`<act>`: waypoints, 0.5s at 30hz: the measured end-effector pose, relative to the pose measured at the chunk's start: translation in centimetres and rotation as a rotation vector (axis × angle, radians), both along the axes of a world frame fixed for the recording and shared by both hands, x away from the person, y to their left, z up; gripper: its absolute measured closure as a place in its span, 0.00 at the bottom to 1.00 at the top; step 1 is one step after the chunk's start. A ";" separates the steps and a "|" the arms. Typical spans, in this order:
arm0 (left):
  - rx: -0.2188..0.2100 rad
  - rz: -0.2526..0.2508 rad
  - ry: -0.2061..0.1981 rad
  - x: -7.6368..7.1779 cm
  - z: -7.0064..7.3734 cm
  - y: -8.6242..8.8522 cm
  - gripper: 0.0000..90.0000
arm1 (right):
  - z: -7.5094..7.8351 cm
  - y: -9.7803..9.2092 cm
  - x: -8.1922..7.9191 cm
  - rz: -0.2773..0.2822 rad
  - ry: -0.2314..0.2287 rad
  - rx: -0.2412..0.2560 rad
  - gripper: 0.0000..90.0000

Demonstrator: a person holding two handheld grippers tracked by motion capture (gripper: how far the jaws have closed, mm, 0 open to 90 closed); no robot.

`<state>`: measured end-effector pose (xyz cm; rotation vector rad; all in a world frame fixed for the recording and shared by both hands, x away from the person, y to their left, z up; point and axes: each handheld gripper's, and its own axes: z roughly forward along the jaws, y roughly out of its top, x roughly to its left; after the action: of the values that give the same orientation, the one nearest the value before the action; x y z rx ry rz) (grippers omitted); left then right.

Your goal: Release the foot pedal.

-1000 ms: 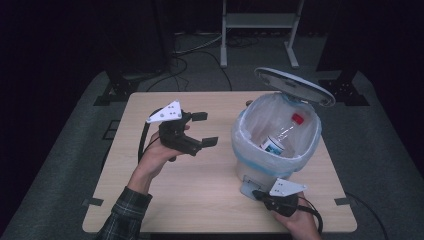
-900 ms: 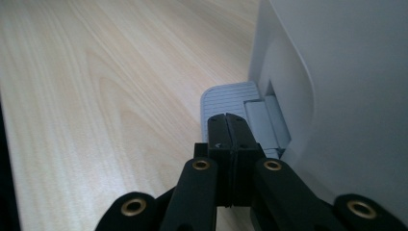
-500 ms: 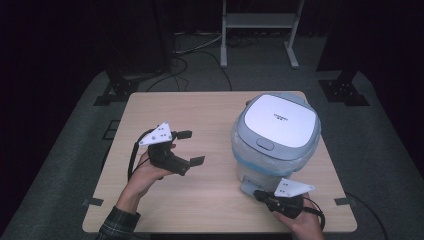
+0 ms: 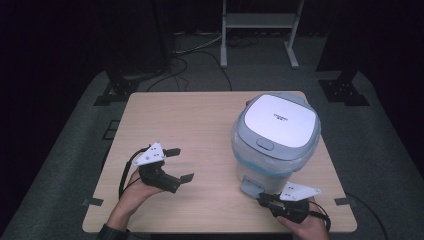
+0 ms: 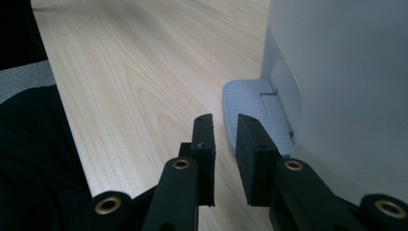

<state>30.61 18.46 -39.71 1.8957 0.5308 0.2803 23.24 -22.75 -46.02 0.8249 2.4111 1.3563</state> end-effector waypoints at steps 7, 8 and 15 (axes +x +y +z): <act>0.027 0.035 0.009 -1.2 -1.0 1.4 0.01 | -0.1 -1.2 -0.4 -0.033 0.017 0.003 0.82; 0.027 0.035 0.009 -1.2 -1.0 1.4 0.01 | -0.1 -1.2 -0.4 -0.033 0.017 0.003 0.82; 0.061 0.059 0.033 -2.3 -2.5 2.2 0.01 | -0.3 -2.9 -0.5 -0.086 0.031 -0.013 0.79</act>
<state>28.31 20.68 -42.18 1.9487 0.6076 0.3072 22.72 -25.69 -46.27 0.9419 2.3759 1.3038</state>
